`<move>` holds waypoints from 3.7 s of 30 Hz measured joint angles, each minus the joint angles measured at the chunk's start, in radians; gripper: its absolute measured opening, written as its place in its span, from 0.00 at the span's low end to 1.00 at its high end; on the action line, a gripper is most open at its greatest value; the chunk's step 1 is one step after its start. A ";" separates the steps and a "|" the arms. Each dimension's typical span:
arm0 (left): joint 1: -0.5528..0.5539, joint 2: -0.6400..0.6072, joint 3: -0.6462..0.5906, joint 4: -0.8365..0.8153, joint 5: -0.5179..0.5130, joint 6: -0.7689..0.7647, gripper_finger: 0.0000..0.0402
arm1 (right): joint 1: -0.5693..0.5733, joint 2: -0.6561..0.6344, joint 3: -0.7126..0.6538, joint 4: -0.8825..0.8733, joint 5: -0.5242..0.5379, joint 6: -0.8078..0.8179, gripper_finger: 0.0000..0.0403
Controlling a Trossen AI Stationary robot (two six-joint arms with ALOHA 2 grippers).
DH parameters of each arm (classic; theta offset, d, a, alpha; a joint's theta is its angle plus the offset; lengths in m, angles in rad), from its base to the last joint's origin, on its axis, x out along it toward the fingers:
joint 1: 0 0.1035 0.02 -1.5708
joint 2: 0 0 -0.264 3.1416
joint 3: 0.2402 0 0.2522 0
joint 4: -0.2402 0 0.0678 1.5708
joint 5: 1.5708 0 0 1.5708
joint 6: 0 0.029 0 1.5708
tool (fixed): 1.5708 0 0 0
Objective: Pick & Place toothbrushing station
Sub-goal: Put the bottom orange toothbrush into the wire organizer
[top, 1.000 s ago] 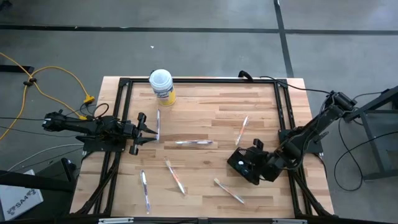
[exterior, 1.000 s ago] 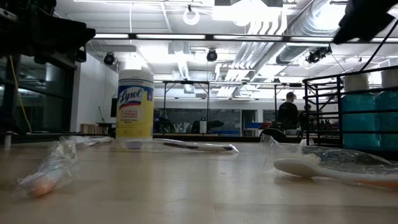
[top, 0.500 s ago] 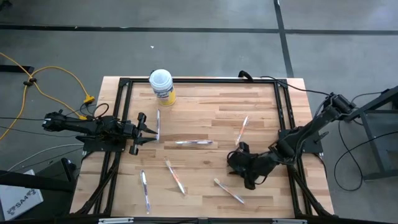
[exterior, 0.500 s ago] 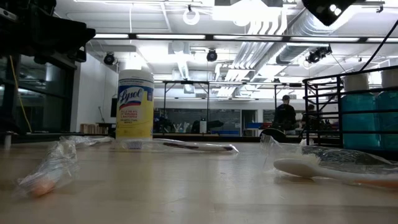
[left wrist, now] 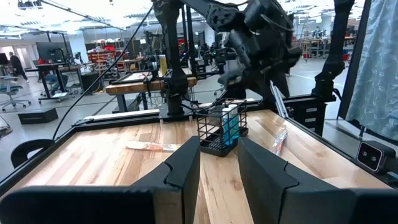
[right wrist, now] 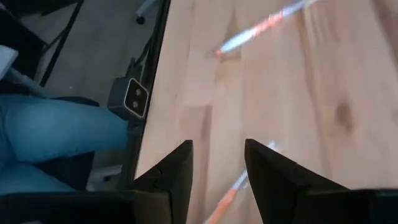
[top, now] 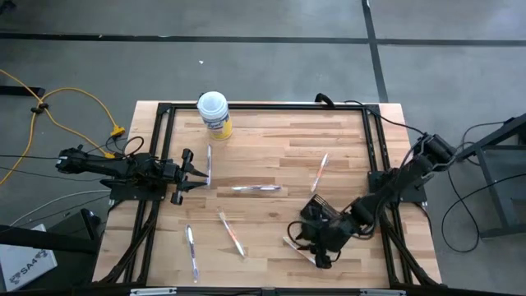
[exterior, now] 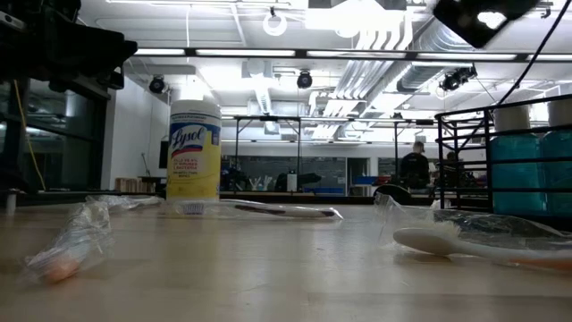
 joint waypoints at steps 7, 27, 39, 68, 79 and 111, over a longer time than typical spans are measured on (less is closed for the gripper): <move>0.000 0.000 0.000 0.000 0.000 0.000 0.26 | 0.029 0.081 0.001 0.008 0.004 0.217 0.34; 0.000 0.000 0.000 0.000 0.000 0.000 0.26 | 0.015 0.214 0.001 0.079 -0.051 0.314 0.34; 0.000 0.000 0.000 0.000 0.000 0.000 0.26 | 0.010 0.214 0.001 0.137 -0.091 0.122 0.34; 0.000 0.000 0.000 0.000 0.000 0.000 0.26 | -0.205 0.213 0.001 0.053 -0.338 -0.337 0.34; 0.000 0.000 0.000 0.000 0.000 0.000 0.26 | -0.259 0.213 0.166 -0.173 -0.359 -0.417 0.34; 0.000 0.000 0.000 0.020 0.000 0.000 0.26 | -0.354 0.528 0.523 -0.553 -0.481 -0.415 0.28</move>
